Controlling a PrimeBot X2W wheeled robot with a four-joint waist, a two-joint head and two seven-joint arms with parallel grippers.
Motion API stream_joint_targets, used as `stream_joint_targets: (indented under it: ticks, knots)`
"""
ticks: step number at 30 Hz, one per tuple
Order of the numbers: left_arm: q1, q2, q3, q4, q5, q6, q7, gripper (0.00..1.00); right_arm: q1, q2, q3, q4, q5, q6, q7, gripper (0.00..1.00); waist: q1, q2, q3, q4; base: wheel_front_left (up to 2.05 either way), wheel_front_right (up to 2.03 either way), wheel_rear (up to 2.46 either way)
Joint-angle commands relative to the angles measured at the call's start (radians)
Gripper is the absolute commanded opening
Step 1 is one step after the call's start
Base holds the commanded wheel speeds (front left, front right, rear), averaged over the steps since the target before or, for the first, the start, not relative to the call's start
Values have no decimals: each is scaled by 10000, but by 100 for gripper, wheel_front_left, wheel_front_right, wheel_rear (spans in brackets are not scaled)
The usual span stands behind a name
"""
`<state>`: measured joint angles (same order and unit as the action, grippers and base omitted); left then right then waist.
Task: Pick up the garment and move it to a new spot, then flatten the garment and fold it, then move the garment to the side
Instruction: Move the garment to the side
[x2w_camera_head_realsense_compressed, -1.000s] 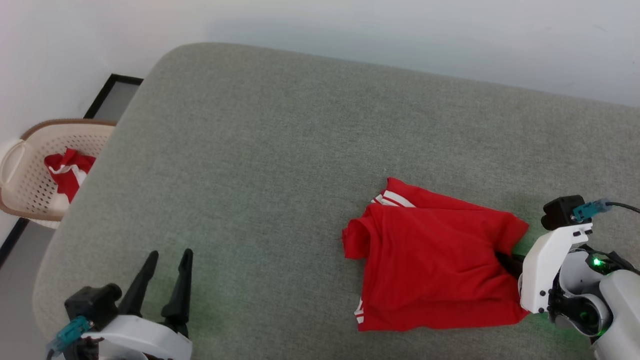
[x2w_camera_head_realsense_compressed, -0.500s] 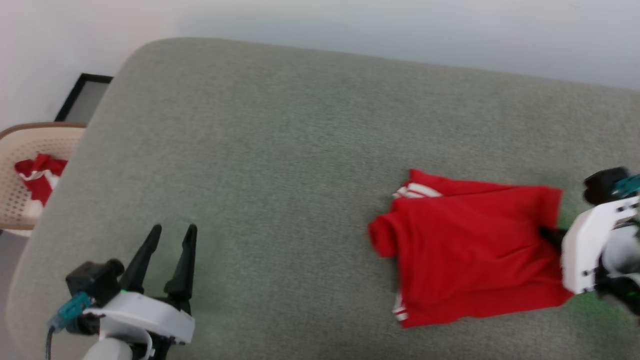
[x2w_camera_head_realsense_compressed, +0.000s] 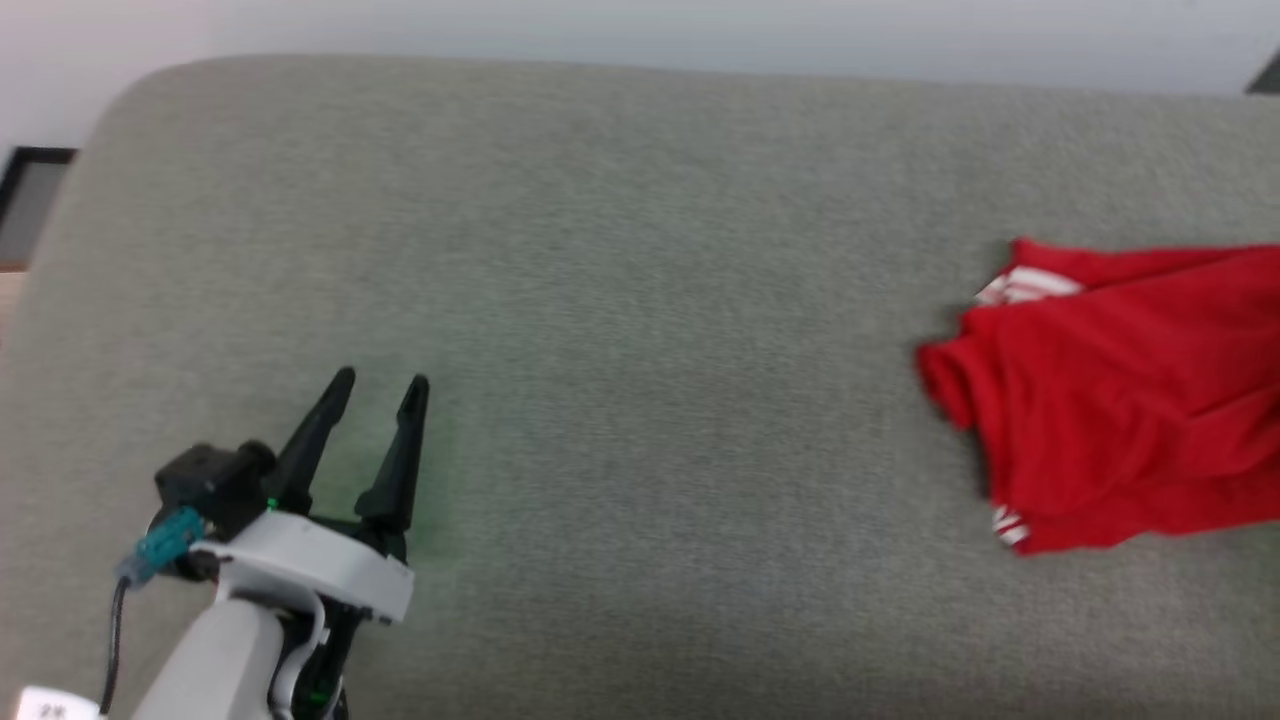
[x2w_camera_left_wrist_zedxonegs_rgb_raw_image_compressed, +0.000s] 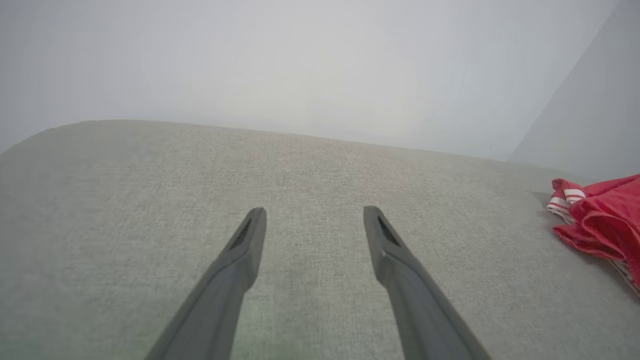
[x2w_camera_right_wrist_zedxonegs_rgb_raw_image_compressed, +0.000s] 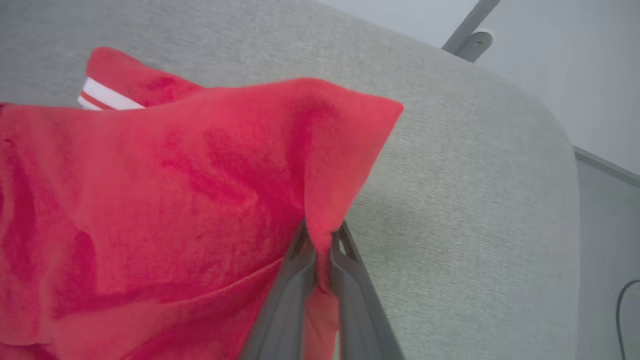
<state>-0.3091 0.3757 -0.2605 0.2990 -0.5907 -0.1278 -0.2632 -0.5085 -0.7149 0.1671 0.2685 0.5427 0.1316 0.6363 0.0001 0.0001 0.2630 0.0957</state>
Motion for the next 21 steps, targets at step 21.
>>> stream_joint_targets:
  ticks: [21]
  knots:
    - [-1932, 578, -1223, -120, -107, -35, -11, 100, -2183, -2152, 681, 1924, -1472, -20, -2522, 0, -1, -1, 1994, -1869, 0, 0, 0]
